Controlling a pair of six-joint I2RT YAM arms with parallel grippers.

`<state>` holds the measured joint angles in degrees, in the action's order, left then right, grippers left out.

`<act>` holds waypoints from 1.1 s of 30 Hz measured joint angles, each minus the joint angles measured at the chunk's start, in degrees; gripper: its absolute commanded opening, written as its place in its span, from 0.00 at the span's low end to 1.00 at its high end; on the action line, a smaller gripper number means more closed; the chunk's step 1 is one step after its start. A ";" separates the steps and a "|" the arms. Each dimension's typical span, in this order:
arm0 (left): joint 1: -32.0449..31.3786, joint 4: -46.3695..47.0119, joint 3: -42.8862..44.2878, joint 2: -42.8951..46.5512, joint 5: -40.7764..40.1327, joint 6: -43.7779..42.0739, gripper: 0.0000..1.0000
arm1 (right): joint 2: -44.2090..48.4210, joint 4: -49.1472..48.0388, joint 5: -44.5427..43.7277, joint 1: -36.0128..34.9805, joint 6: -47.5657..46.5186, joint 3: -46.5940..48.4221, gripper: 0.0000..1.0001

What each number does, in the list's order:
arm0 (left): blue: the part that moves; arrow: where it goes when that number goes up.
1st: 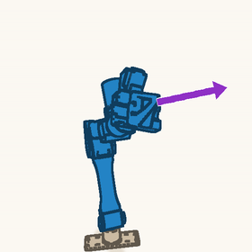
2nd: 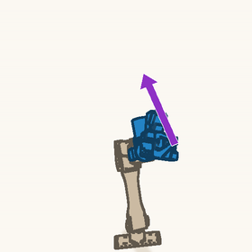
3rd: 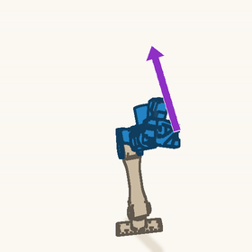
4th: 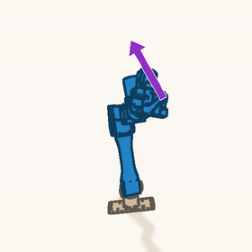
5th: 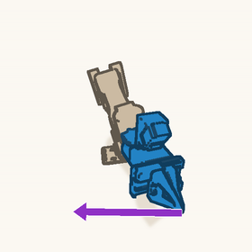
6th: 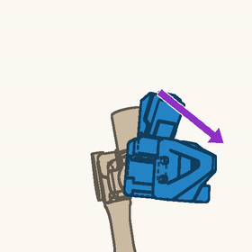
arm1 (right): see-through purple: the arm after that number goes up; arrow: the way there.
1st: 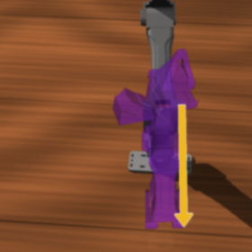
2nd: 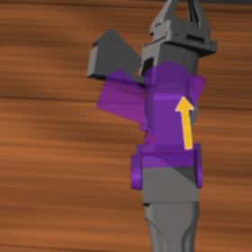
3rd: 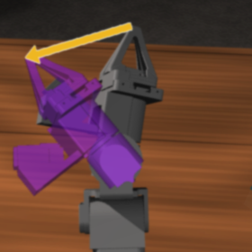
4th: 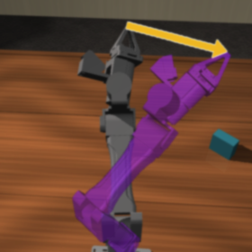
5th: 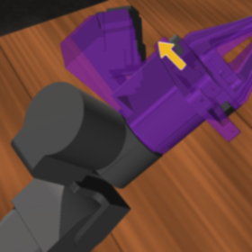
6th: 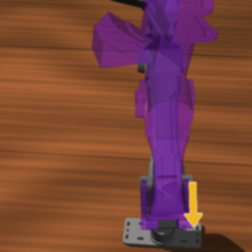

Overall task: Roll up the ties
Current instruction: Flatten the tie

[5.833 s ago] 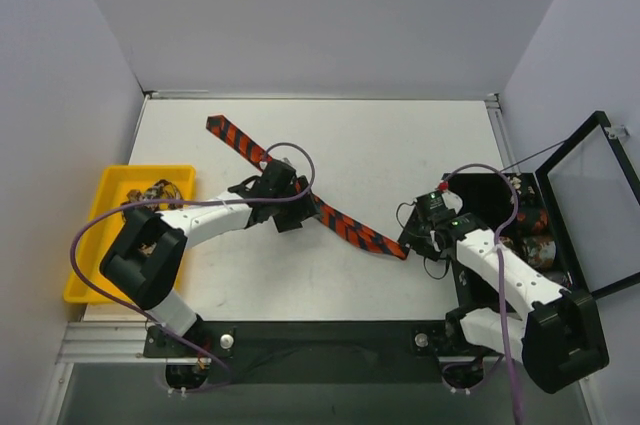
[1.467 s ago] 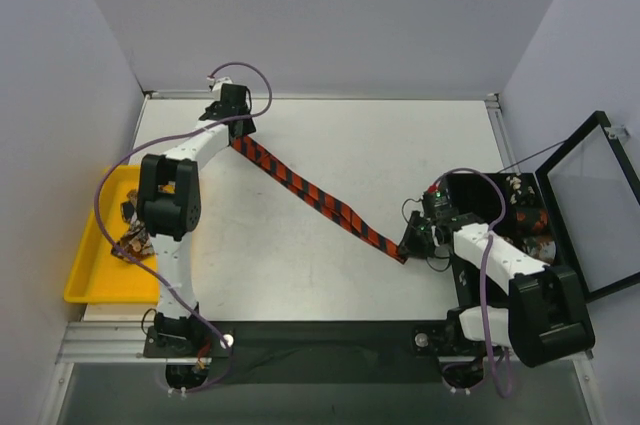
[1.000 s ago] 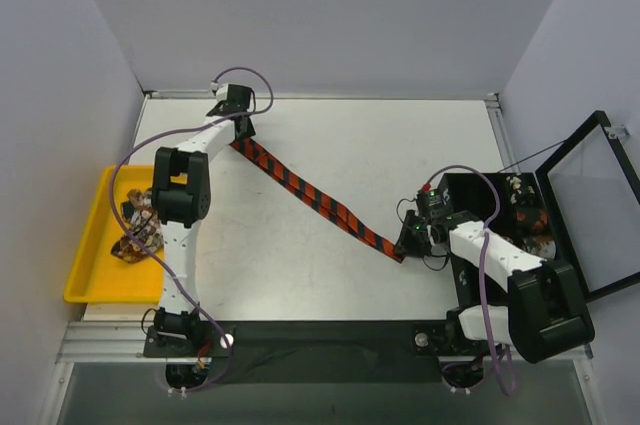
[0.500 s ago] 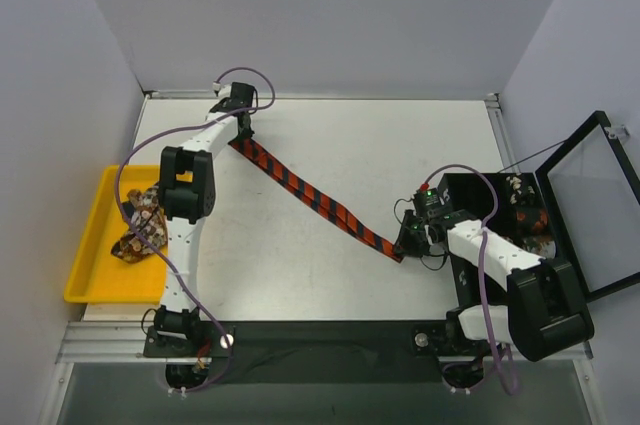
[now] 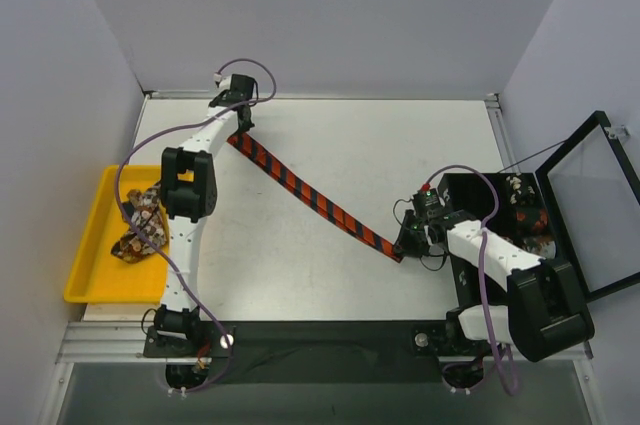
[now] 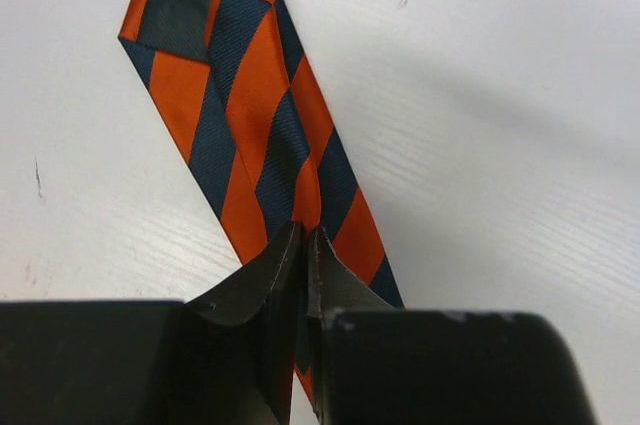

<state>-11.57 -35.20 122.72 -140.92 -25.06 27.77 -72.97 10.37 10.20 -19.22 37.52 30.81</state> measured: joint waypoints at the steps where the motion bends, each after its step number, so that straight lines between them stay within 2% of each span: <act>1: 0.00 -0.04 0.87 -0.17 -0.11 -0.35 0.13 | 0.02 0.00 -0.07 0.00 0.20 -0.04 0.17; 9: -0.26 -1.29 6.25 -3.13 -0.61 -2.99 0.15 | 0.44 -0.13 -0.50 0.00 1.88 -0.39 0.18; 12: -0.26 -2.51 6.36 -3.98 -1.33 -3.48 0.24 | 0.44 -0.13 -0.55 0.00 2.25 -0.42 0.19; 14: -0.26 -3.28 6.36 -4.28 -1.99 -4.22 0.37 | 0.44 -0.13 -0.55 0.00 2.56 -0.42 0.21; 20: -0.24 -4.17 6.91 -4.35 -3.28 -5.07 0.46 | 0.61 -0.17 -0.55 -0.20 2.97 -0.37 0.23; 23: -0.24 -4.44 7.52 -4.35 -3.28 -5.53 0.57 | 0.98 0.17 -1.18 -0.76 2.97 -0.22 0.29; 31: -0.37 -4.72 11.43 -3.76 -2.73 -5.75 0.64 | 6.23 6.75 -4.92 -2.25 2.89 2.97 0.44; 33: -0.61 -4.66 10.29 -2.23 -2.21 -5.55 0.74 | 9.84 7.56 -5.55 -2.25 2.93 3.74 0.47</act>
<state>-12.19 -39.86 133.01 -143.15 -27.27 22.22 -63.13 17.93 4.64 -21.47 40.45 34.54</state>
